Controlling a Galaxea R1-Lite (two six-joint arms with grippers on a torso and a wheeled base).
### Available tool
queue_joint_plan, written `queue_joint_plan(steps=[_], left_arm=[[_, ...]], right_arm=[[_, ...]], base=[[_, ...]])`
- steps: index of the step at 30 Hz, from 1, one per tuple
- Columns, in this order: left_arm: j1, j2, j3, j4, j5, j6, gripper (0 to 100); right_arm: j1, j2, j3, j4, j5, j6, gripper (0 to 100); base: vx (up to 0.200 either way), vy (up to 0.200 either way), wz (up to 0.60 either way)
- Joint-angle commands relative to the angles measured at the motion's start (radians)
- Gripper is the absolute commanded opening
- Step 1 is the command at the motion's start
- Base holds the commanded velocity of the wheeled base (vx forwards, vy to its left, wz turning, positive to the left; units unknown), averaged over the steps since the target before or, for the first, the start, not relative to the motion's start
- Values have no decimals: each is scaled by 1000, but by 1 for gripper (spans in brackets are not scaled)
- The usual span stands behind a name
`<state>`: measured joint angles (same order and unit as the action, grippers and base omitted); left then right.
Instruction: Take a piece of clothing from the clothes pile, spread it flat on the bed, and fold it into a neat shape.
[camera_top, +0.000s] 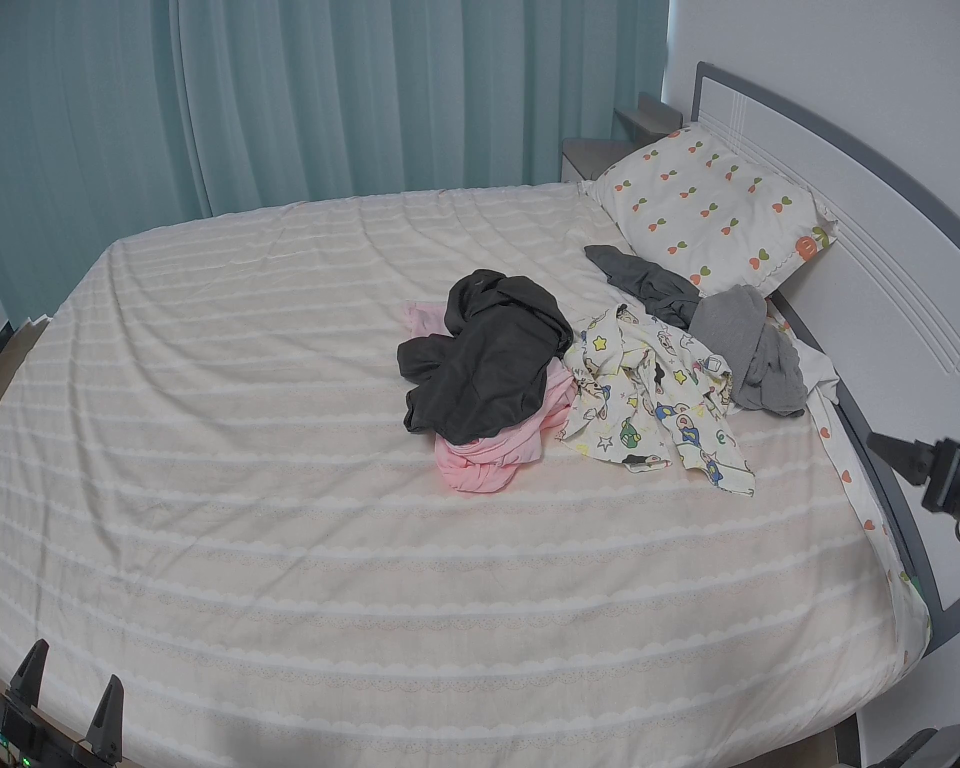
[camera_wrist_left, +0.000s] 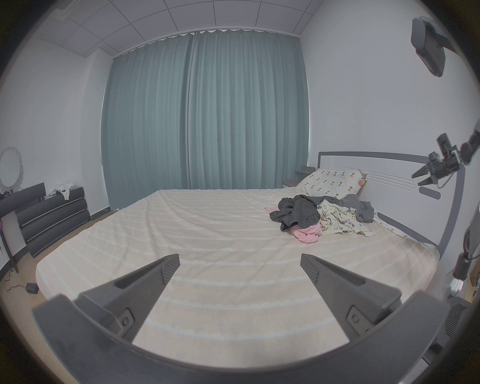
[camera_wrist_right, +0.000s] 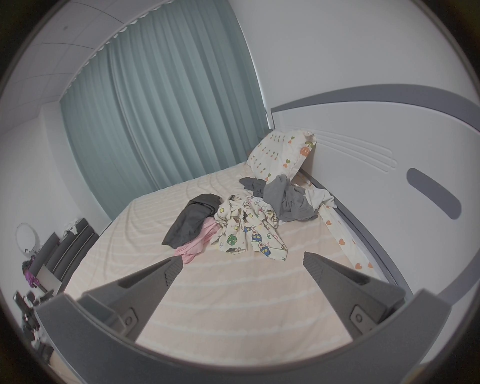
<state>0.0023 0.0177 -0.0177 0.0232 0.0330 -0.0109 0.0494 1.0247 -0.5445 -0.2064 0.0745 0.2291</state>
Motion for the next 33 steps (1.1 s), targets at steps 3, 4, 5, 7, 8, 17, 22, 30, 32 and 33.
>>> queue_joint_plan(steps=[3,4,5,7,8,17,22,30,32,33], left_arm=[[1,-10,13,0,1,-21,100],[1,-10,13,0,1,-31,100],[1,-12,13,0,1,-32,100],[1,-12,13,0,1,-34,100],[1,-10,13,0,1,-32,100],[1,-10,13,-2,1,-31,100],[1,-10,13,0,1,-31,100],[1,-12,13,0,1,-32,100],[1,-12,13,0,1,-32,100],[1,-10,13,0,1,-32,100]], right_arm=[[14,1284,-664,-317,-168,148,100],[10,1313,-697,-317,-185,150,100],[9,1327,-710,-317,-191,150,100],[7,1359,-743,-315,-202,150,100],[10,1364,-743,-315,-202,148,100],[29,1445,-812,-298,-206,147,100],[26,1456,-881,-196,-206,150,100],[10,1482,-990,-176,-252,173,100],[10,1483,-993,-179,-252,173,100],[10,1483,-996,-180,-252,173,100]], base=[[0,0,0],[0,0,0],[0,0,0],[0,0,0],[0,0,0],[0,0,0],[0,0,0],[0,0,0],[0,0,0],[0,0,0]])
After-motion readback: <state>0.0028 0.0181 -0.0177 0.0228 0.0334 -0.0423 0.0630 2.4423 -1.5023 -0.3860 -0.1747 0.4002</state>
